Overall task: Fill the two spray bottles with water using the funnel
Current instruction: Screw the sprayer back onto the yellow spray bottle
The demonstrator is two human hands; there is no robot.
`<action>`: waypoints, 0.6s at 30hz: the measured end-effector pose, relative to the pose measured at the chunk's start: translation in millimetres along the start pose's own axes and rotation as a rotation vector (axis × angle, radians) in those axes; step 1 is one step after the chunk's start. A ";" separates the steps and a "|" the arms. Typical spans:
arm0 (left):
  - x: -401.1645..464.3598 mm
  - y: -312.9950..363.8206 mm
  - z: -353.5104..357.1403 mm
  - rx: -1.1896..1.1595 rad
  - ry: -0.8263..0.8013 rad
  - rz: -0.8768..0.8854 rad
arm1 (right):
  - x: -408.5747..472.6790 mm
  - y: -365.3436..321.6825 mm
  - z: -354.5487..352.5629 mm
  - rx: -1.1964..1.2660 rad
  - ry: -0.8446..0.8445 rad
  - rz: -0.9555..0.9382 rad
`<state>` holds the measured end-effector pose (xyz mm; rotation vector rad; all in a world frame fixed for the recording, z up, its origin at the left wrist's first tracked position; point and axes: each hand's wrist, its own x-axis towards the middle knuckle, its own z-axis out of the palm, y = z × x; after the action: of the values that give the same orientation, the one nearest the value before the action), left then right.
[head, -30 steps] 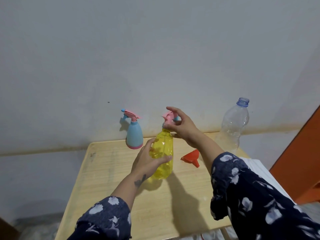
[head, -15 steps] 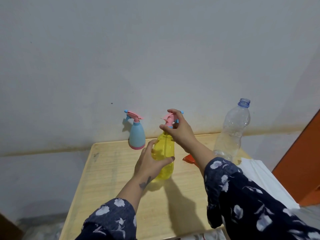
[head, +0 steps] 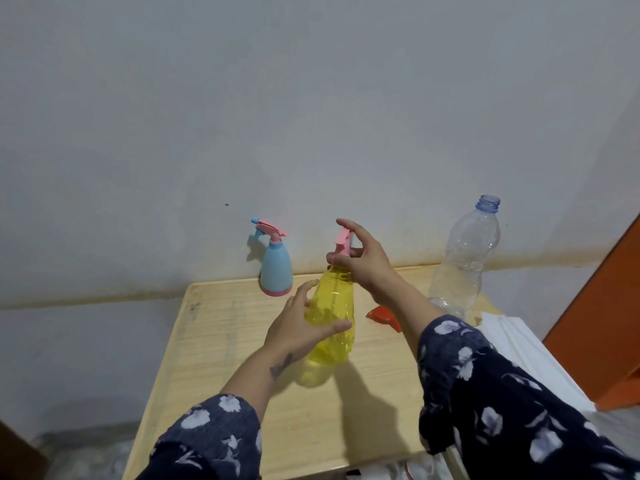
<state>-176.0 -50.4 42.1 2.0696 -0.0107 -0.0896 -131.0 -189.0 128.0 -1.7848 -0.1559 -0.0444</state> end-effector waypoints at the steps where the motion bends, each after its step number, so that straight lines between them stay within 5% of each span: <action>1: -0.7 -1.1 -2.8 -0.136 -0.097 -0.013 | -2.4 -2.0 -1.9 0.052 -0.087 0.023; 3: -4.6 -0.6 -1.4 -0.210 -0.127 -0.016 | -6.0 -2.5 0.2 0.071 -0.141 0.025; 10: -32.2 10.5 23.6 0.163 0.196 -0.113 | -27.0 14.3 20.3 -0.139 -0.014 -0.115; 14: -54.1 13.2 36.1 0.225 0.138 -0.094 | -40.3 30.0 20.3 -0.228 0.019 -0.059; 18: -77.4 -1.2 46.1 0.390 -0.117 0.002 | -67.5 55.8 7.7 -0.078 0.059 -0.006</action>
<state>-256.4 -86.7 23.6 2.4506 -0.1098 -0.2217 -191.0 -198.7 64.5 -1.8584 -0.1181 -0.1087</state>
